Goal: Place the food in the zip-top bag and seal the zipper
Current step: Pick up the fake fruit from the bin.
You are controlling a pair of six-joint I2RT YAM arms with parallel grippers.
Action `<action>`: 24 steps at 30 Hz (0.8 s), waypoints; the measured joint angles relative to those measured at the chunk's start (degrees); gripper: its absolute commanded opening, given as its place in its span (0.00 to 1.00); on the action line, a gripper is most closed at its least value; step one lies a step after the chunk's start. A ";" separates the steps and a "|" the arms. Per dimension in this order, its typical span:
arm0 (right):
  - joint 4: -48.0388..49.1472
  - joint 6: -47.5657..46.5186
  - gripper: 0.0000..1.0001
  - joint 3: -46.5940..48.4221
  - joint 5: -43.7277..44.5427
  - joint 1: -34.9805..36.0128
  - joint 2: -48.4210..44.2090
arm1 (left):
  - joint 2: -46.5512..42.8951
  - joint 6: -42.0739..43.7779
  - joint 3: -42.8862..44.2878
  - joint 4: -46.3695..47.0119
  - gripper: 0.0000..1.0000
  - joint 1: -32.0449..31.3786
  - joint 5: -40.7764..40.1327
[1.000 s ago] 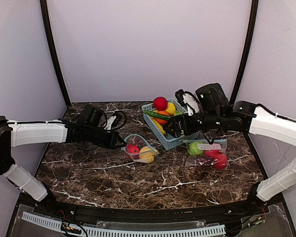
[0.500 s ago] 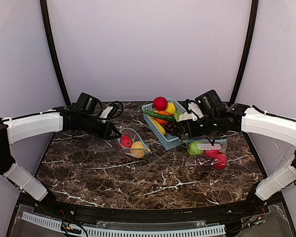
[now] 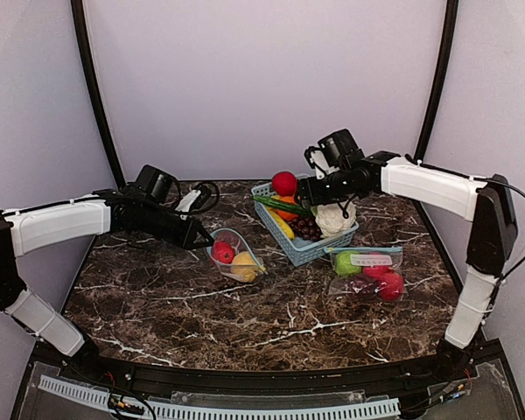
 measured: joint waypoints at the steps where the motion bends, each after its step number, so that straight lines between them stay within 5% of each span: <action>1: -0.02 -0.55 0.73 2.64 0.02 -0.63 2.51 | -0.24 0.04 -0.04 -0.13 0.01 0.00 -0.04; 16: -2.03 -6.86 0.56 26.82 -5.33 -6.05 27.47 | -0.72 0.09 -0.22 -1.07 0.01 0.00 -0.02; 24: -1.60 -8.09 0.63 19.10 -7.50 -4.59 23.80 | -0.72 0.26 -0.22 -1.11 0.01 0.00 -0.24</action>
